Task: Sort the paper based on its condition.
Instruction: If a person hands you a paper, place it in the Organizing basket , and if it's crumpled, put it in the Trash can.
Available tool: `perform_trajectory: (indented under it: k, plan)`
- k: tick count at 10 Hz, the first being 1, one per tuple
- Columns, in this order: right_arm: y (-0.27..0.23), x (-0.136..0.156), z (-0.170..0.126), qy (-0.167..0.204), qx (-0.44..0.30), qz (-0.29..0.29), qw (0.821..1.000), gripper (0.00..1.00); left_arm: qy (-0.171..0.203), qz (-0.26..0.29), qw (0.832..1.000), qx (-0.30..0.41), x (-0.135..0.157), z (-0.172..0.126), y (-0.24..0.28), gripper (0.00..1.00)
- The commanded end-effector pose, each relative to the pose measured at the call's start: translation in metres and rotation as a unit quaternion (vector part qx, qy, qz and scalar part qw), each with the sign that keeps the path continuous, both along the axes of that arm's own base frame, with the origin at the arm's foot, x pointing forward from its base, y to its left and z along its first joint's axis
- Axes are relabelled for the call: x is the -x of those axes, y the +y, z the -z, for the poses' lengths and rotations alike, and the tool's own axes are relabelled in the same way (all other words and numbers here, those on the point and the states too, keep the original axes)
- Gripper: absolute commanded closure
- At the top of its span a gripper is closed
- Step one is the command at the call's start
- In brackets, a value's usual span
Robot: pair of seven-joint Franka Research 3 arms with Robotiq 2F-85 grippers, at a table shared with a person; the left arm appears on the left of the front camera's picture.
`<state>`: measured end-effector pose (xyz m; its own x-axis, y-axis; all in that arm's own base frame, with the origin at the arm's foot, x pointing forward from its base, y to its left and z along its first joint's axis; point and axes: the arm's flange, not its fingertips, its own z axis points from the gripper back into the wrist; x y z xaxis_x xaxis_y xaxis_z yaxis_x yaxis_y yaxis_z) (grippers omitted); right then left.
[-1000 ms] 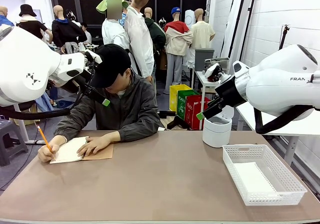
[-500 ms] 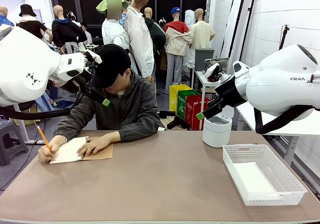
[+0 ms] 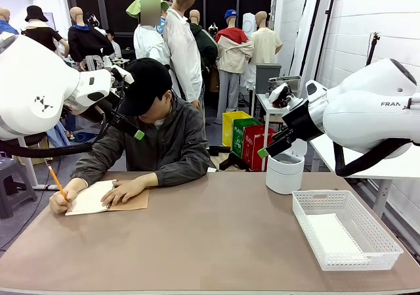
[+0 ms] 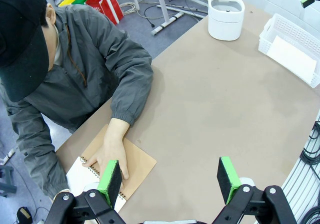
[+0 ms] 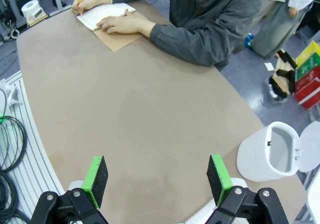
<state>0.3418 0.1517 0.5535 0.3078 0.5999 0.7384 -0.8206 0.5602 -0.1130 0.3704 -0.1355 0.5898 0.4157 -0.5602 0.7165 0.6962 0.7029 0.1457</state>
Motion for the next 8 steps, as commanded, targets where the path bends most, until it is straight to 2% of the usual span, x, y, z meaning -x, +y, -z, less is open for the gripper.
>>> perform_trajectory:
  k: [1,8]
  plan:
    - [-0.0005,-0.0015,0.0021,0.003,-0.004,-0.003,1.0,0.0,0.003,-0.006,1.0,0.003,0.0004,0.0002,0.0002,0.0]
    - [-0.0005,-0.0015,0.0021,0.003,-0.004,-0.003,1.0,0.0,0.003,-0.006,1.0,0.003,0.0004,0.0002,0.0002,0.0]
